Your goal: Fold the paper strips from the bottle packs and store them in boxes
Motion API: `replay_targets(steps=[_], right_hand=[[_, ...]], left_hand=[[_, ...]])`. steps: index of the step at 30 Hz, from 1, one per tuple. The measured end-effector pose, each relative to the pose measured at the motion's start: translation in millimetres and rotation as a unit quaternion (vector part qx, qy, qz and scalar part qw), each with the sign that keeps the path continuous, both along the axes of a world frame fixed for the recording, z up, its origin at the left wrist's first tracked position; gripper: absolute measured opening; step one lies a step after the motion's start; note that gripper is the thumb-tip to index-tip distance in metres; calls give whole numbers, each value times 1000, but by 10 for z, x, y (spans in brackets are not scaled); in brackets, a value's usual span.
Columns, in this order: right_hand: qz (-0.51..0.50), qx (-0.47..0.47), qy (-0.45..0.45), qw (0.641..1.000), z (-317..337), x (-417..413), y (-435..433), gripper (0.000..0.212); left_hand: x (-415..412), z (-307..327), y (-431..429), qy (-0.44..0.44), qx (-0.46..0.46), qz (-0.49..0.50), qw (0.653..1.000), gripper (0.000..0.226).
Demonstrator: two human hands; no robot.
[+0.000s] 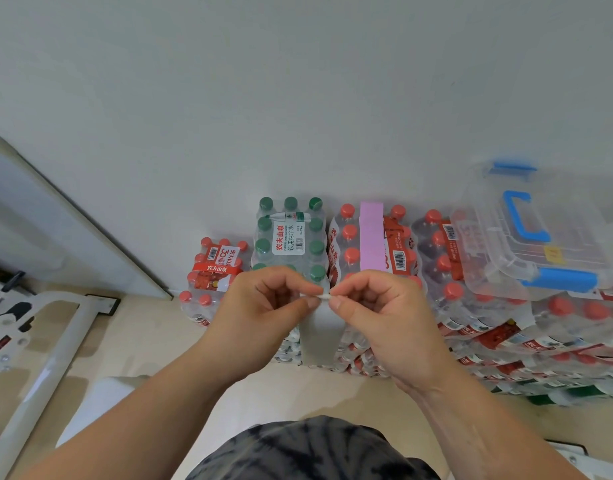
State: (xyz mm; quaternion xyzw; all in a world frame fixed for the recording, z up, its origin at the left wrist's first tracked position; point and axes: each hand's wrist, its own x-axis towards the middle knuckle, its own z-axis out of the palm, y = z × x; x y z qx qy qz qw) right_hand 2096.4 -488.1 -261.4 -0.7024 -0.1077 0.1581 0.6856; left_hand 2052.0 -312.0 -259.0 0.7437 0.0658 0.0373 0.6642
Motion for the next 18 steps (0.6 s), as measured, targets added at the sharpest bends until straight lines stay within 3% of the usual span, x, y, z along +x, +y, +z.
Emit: replay_targets(steps=[4, 14, 18], right_hand=[[-23, -2, -16, 1000, 7, -7, 16, 21], [-27, -26, -14, 999, 17, 25, 8, 26], [-11, -7, 6, 1000, 18, 58, -18, 22]], left_hand=[[13, 17, -34, -10, 39, 3, 999, 25], [61, 71, -47, 34, -11, 10, 999, 12], [96, 73, -62, 52, -23, 16, 998, 18]])
